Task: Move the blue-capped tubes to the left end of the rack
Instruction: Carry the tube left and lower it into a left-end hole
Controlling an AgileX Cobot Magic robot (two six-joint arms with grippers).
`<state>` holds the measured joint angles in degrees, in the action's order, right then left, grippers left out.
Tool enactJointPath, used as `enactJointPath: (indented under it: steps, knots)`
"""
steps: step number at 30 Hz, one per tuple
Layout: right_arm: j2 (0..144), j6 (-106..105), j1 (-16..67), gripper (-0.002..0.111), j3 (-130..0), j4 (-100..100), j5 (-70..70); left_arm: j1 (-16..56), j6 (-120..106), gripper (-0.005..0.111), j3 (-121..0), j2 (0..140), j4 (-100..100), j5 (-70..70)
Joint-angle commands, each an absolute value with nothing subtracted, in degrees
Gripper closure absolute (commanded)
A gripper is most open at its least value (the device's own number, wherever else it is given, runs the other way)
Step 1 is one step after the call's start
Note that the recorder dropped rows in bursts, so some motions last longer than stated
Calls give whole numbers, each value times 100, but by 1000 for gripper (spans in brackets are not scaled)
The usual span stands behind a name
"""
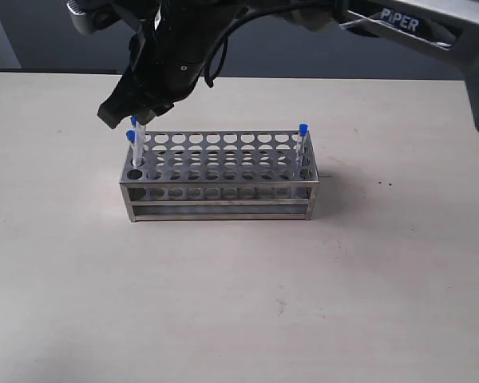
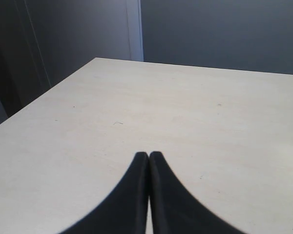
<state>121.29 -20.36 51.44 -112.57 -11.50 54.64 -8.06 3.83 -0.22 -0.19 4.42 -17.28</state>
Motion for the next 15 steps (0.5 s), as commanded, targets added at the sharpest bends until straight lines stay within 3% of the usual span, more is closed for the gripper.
enactJointPath:
  steps: [1, 15]
  knots:
    - [12224, -2086, 5143, 109, -11266, -1174, 5345, -779, 394, 106, 0, 0, 411, -1668]
    - [12594, -2098, 5143, 109, -11266, -1364, 4805, -779, 394, 106, 0, 0, 411, -1668]
